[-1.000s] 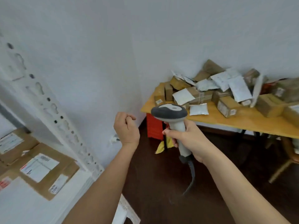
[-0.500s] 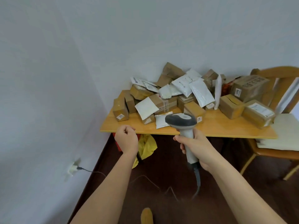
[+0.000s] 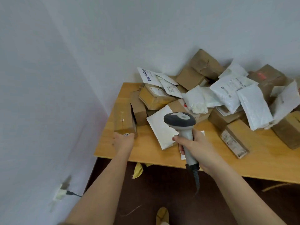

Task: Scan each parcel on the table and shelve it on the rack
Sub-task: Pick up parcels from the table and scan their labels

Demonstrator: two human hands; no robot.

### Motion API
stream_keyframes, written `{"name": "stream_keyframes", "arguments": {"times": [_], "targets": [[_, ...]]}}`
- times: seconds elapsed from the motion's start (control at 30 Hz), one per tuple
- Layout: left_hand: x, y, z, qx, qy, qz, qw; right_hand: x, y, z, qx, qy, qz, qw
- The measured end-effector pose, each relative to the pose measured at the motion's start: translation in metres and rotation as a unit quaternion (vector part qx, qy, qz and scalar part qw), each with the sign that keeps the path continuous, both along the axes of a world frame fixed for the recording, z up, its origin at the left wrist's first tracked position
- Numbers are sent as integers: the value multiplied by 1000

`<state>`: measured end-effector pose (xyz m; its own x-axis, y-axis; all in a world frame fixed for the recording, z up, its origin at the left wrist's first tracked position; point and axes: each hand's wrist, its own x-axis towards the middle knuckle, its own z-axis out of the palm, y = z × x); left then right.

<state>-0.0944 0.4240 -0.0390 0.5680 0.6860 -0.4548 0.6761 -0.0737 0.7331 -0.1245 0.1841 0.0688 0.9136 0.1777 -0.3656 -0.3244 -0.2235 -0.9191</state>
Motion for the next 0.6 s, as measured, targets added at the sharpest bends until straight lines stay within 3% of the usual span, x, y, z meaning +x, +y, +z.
{"name": "stream_keyframes", "arguments": {"times": [0.13, 0.43, 0.53, 0.6], "targets": [[57, 34, -19, 89, 61, -29, 994, 52, 36, -21, -18, 18, 36, 999], [100, 51, -47, 100, 119, -55, 986, 92, 51, -40, -17, 60, 40, 997], [87, 61, -42, 15, 100, 13, 995, 99, 52, -27, -19, 67, 60, 996], [74, 69, -31, -112, 55, 74, 989, 101, 54, -15, -4, 65, 70, 995]]}}
